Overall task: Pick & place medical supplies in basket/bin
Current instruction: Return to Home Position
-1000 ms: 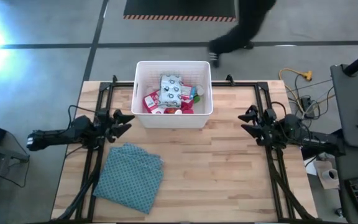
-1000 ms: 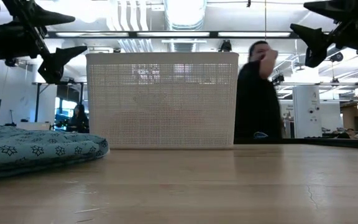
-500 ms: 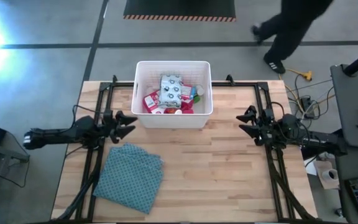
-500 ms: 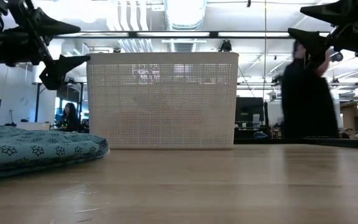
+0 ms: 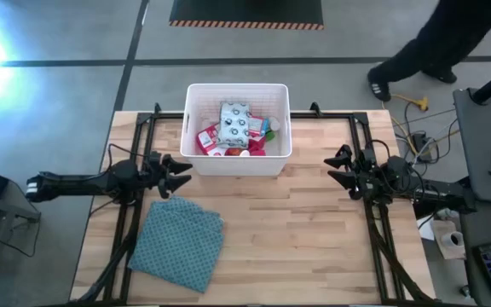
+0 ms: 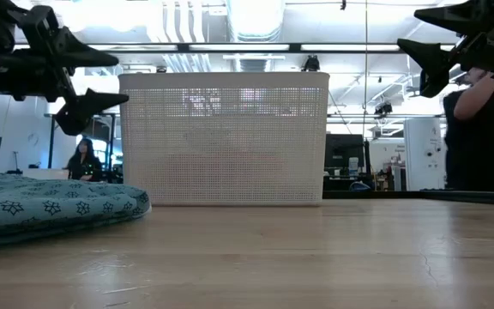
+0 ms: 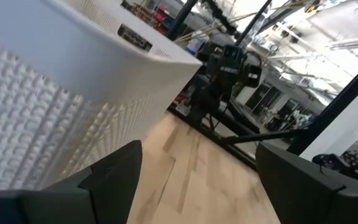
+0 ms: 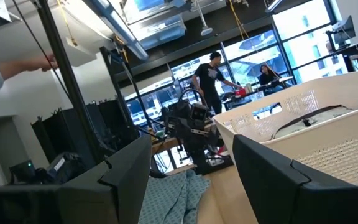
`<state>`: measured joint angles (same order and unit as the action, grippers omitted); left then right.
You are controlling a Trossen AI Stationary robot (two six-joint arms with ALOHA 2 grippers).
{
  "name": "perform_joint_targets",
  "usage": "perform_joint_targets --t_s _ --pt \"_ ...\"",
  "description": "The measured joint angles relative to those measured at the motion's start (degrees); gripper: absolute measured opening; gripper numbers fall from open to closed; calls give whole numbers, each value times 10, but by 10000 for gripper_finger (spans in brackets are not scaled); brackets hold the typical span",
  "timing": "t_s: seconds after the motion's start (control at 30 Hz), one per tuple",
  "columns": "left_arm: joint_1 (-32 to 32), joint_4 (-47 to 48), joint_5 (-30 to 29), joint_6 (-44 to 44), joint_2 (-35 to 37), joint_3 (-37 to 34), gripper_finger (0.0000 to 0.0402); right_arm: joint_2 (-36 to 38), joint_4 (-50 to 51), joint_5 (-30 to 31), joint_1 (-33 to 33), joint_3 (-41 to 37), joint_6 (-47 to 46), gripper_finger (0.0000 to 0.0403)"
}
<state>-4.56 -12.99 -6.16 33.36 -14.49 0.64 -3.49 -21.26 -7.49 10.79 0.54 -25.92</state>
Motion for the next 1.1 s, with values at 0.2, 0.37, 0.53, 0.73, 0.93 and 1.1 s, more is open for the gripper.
perform_joint_targets --t_s 0.2,0.37,0.53,0.73,0.93,1.1 --pt "0 0 0 0 -29 0 293 0 0 0 0 0 0 219" --pt "0 0 0 0 -51 0 293 0 0 0 0 0 0 219" --pt "0 0 0 0 -70 0 293 0 0 0 0 0 0 219" --pt "0 0 0 0 -89 0 293 0 0 0 0 0 0 219" --pt "0 0 0 0 -104 0 293 0 0 0 0 0 0 219" --pt "0 0 0 0 -111 0 293 0 0 0 0 0 0 219"
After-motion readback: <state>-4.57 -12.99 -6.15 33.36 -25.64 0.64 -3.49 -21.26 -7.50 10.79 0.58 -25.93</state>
